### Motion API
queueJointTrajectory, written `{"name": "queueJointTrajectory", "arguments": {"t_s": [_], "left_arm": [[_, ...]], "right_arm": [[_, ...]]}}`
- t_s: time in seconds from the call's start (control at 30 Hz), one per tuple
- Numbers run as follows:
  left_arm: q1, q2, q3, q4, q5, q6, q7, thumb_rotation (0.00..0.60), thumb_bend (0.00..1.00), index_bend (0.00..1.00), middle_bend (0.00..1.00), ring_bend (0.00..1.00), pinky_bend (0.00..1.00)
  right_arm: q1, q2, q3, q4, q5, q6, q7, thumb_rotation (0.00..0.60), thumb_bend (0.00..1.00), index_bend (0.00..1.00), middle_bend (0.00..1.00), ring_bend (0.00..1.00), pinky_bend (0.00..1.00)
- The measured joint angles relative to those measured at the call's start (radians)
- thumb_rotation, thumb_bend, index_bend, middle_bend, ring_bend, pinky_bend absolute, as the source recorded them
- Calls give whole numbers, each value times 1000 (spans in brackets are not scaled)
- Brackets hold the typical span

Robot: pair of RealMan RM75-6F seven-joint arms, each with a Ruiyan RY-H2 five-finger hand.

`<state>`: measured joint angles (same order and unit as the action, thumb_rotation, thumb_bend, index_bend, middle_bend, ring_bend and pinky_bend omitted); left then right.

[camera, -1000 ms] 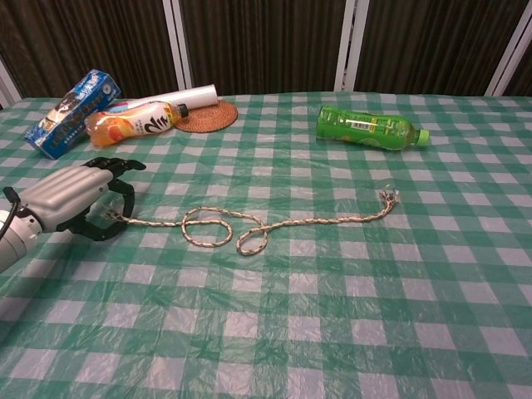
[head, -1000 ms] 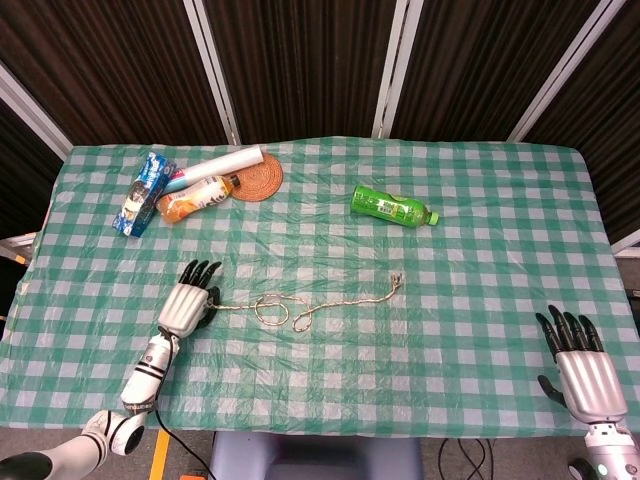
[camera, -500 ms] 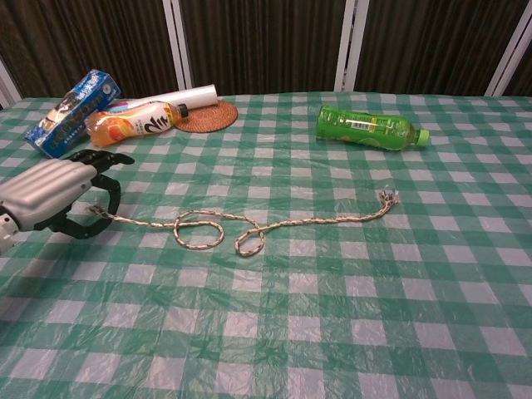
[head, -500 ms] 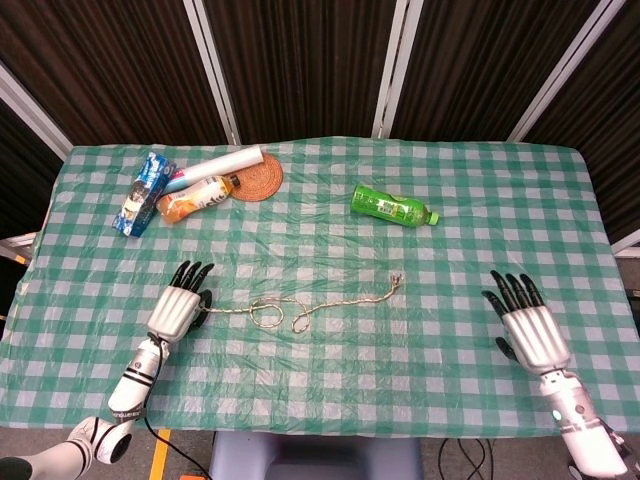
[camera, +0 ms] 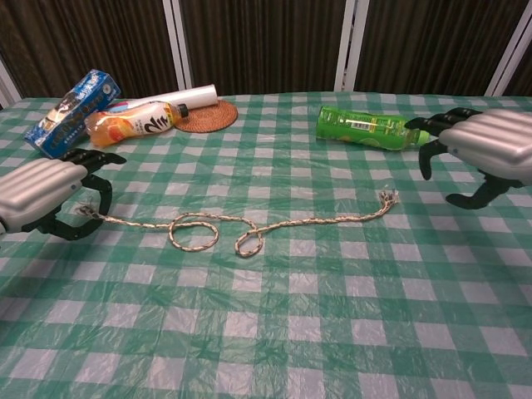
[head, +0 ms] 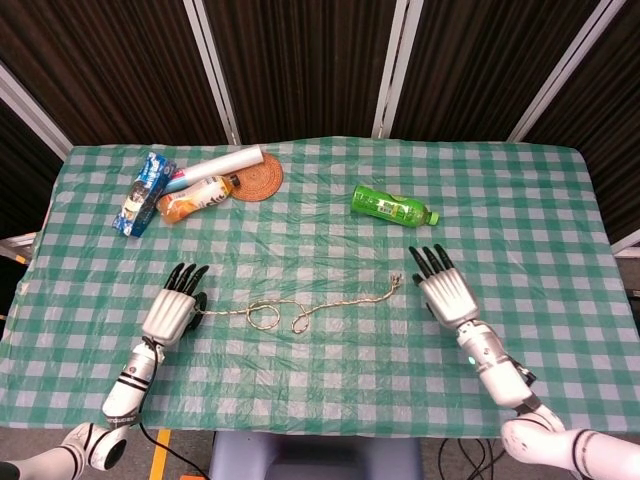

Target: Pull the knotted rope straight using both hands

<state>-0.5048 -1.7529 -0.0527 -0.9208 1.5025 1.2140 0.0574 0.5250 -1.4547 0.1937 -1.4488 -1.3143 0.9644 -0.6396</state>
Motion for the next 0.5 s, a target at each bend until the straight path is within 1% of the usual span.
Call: {"name": "queueJointTrajectory", "arguments": {"t_s": [0.1,0.23,0.5], "left_arm": [[1,4,0,-5,-2,-2,4,600,430,611,66,0,16],[1,6,-1,-3,-6,-7,2,600,431,612,66,0,17],[-3,7,-1,4,-8,-17,5,600,427,614,66,0,16]], "right_arm": [[37,-56,7,60,31,-16,-28,600,422,542,0,0,0],[68,-115,7,127,63,-31,-47,600,422,534,0,0,0],[117,-177,-10,189,84,-42,-60,600,443,519,0,0,0]]}}
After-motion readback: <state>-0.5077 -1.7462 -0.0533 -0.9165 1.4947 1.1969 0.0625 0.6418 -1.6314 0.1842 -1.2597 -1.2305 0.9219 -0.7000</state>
